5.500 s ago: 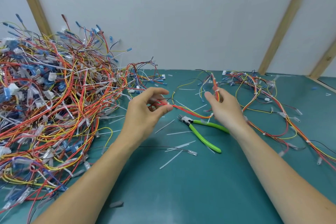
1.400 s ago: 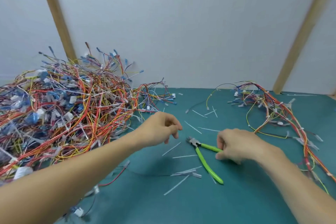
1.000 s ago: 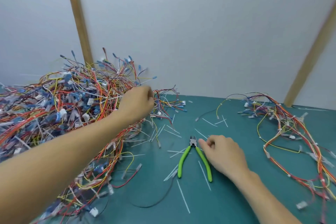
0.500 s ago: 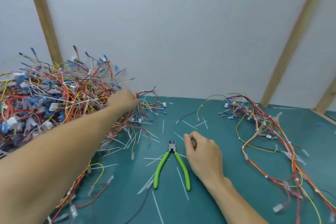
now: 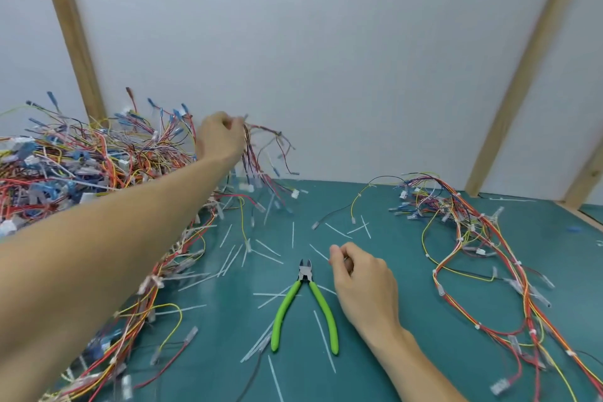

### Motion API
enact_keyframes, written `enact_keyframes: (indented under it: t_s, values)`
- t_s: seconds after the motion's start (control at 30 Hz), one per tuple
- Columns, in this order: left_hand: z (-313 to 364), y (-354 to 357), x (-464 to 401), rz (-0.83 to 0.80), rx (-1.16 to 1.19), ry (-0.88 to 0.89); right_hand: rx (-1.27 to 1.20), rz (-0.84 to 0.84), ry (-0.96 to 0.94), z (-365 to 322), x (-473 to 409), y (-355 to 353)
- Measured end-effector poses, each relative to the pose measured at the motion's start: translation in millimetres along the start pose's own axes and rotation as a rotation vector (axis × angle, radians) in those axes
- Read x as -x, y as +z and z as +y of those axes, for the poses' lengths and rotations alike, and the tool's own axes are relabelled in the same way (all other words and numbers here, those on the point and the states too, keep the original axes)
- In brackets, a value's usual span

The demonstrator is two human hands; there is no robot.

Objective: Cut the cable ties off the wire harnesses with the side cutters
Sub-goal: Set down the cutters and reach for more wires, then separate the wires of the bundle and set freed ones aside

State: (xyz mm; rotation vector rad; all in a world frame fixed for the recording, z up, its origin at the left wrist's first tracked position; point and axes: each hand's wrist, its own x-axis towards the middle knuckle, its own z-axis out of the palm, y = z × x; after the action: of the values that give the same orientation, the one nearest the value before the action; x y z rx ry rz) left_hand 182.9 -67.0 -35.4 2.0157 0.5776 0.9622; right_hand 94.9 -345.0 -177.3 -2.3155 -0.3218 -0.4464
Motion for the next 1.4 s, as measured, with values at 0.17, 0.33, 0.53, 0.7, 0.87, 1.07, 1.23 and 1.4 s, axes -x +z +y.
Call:
enact_keyframes:
  t_s: [0.17,0.33,0.53,0.7,0.87,1.07,1.23,1.4]
  values:
    - [43.0,-24.0,-8.2,0.372,0.115,0.245,-0.014,0.007,0.014,0.9,0.2,0.0]
    - [29.7,-18.4,25.3,-0.451,-0.464,0.328,-0.003,-0.002,0.022,1.7,1.8,0.7]
    - [5.9,3.1,82.4,-0.533,-0.652,0.276,-0.020,-0.031,0.051,0.0,0.5,-0.9]
    - [0.0,7.6,92.1,-0.657,-0.494,0.106,-0.023,-0.039,0.065,1.7,-1.0,-0.8]
    - [-1.0,-1.3,76.3,-0.708,-0.307,0.002,-0.056,-0.046,0.099,2.9,-2.6,0.7]
    - [-4.7,4.7,135.1,-0.284,-0.639,0.704,-0.538,-0.109,0.311,0.0,-13.9,-3.4]
    - [6.7,11.0,182.4,-0.528,-0.660,1.040,-0.812,-0.169,0.490,-5.4,-19.5,-5.3]
    - [-1.0,2.4,193.8,-0.507,-0.408,1.273,-0.939,-0.116,0.567,5.6,-22.9,-10.1]
